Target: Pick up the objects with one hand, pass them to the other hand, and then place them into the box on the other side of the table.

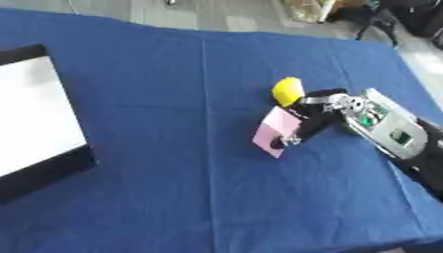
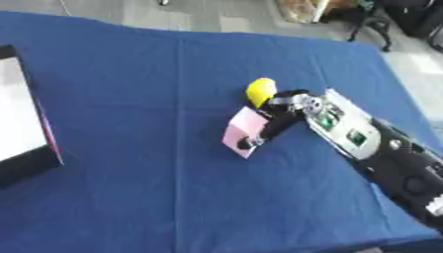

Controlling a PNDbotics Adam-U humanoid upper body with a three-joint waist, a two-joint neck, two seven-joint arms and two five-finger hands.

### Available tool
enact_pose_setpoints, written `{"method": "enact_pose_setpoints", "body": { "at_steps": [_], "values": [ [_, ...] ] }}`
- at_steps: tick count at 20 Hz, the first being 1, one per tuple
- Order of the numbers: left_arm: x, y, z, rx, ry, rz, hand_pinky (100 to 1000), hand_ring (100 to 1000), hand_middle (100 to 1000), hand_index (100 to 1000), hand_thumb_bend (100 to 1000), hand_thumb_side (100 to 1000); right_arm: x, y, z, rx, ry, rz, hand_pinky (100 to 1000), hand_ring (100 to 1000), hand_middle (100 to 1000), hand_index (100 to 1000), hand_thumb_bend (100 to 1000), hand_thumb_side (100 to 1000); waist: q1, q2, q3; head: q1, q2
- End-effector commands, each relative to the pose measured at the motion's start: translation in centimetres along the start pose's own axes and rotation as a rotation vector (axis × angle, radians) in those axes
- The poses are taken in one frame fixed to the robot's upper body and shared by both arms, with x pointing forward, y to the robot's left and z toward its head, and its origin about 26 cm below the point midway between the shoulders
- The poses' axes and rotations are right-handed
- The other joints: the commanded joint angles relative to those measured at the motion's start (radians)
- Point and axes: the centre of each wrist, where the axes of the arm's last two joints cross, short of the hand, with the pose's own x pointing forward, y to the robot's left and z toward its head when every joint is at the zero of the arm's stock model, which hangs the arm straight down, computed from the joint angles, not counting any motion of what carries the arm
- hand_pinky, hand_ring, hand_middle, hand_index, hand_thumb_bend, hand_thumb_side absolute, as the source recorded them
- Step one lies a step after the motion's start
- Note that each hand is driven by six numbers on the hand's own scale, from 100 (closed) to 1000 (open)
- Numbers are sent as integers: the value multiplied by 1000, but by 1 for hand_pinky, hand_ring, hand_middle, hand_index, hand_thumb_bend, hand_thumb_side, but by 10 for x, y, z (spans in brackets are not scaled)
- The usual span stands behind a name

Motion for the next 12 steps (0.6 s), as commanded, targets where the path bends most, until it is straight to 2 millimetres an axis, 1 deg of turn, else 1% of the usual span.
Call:
{"method": "enact_pose_setpoints", "body": {
  "at_steps": [1, 7, 9, 12],
  "values": [
    [9, 7, -2, -1, -19, -32, 1000, 907, 715, 719, 145, 840, 4, -12, 15, 2, 16, 5, 772, 679, 490, 583, 518, 313, -2, -4, -3, 3, -2],
    [9, 8, -1, 1, -19, -33, 1000, 906, 717, 719, 143, 839, 12, -11, 29, 9, -32, 18, 769, 679, 492, 588, 511, 285, 4, -6, -12, 5, -2],
    [8, 8, 0, 3, -19, -32, 1000, 906, 718, 720, 143, 839, 15, -10, 35, 8, -57, 10, 767, 680, 495, 594, 494, 256, 6, -6, -15, 3, -2],
    [7, 8, 0, 3, -19, -30, 1000, 906, 718, 720, 141, 837, 20, -8, 43, 13, -111, -33, 762, 676, 497, 604, 447, 165, 13, -7, -18, 5, -2]
  ]
}}
